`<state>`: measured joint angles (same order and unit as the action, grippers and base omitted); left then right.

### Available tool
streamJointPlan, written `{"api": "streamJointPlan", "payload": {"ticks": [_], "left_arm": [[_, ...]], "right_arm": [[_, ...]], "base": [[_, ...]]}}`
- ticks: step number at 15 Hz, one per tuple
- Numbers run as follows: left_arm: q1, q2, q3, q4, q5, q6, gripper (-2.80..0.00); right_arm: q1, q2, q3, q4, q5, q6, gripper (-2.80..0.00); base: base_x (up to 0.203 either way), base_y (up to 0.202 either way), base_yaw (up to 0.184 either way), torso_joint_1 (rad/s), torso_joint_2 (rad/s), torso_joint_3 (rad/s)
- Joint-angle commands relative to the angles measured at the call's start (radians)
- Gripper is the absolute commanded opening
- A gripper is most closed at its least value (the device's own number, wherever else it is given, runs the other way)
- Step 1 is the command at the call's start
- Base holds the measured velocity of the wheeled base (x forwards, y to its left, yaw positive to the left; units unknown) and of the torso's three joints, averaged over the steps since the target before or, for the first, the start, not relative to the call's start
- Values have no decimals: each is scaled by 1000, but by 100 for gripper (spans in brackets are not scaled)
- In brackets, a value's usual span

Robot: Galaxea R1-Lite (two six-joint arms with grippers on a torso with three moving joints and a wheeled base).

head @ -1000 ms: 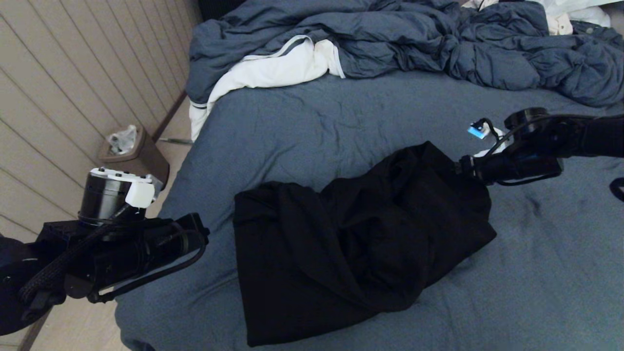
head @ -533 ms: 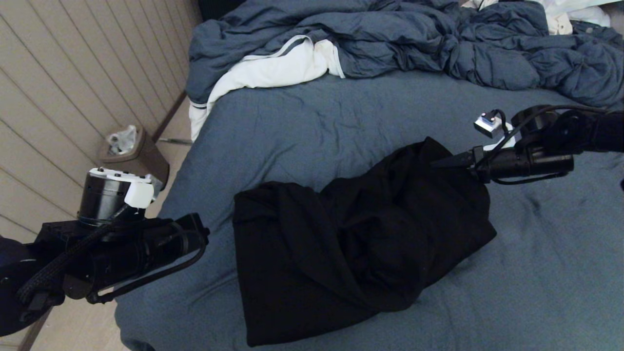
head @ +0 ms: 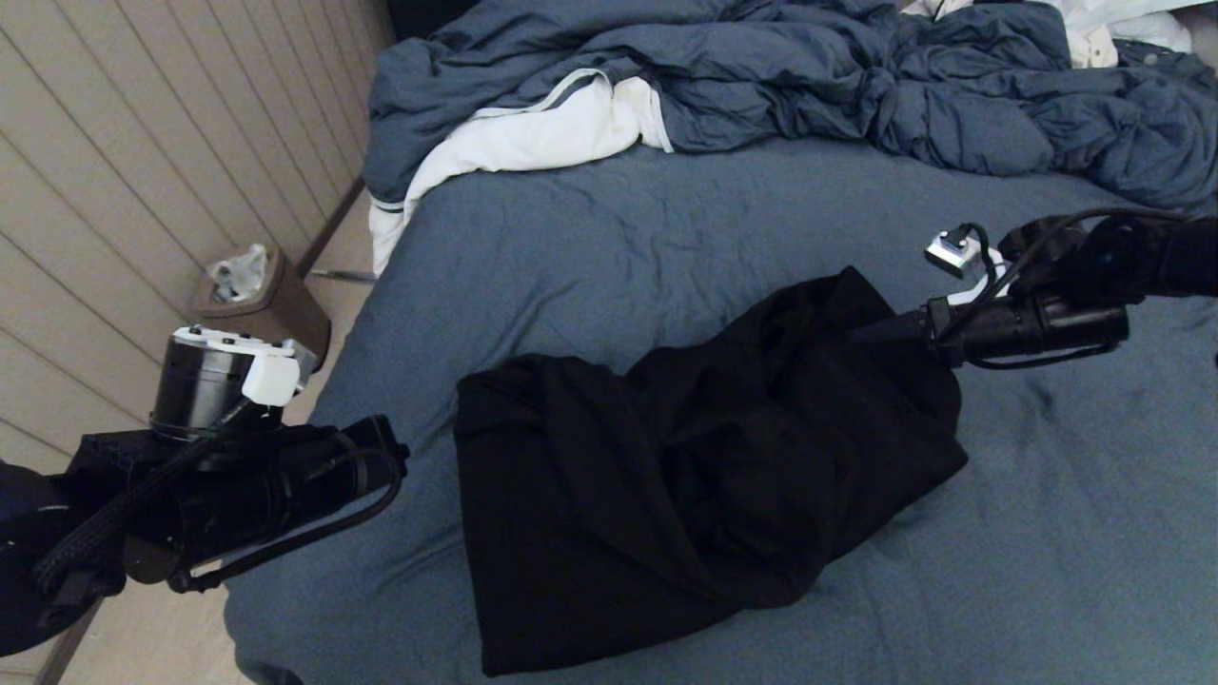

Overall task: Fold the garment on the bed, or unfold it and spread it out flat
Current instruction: Fold the black sweatshirt

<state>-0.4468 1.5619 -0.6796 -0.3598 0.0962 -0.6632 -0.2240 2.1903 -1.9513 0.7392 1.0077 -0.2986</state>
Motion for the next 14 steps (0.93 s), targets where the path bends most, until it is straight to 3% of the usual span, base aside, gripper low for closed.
{"api": "streamJointPlan", "payload": {"ticks": [1, 4, 5, 6, 7, 14], "left_arm": [[-2, 7, 3, -2, 0, -3, -280], [-6, 7, 5, -2, 0, -3, -280], [-6, 9, 5, -2, 0, -4, -280], [-6, 10, 5, -2, 0, -3, -280], [-7, 10, 5, -2, 0, -3, -280], [-7, 12, 6, -2, 0, -3, -280]], "right_arm": [[1, 7, -1, 52, -15, -79, 0], [9, 14, 0, 68, -50, -94, 0], [13, 14, 1, 68, -73, -95, -121], [20, 15, 2, 68, -98, -95, -280], [22, 17, 5, 68, -127, -105, 0], [32, 28, 2, 68, -138, -116, 0]], "base": [[0, 0, 0, 0, 0, 0], [0, 0, 0, 0, 0, 0], [0, 0, 0, 0, 0, 0], [0, 0, 0, 0, 0, 0], [0, 0, 0, 0, 0, 0], [0, 0, 0, 0, 0, 0]]}}
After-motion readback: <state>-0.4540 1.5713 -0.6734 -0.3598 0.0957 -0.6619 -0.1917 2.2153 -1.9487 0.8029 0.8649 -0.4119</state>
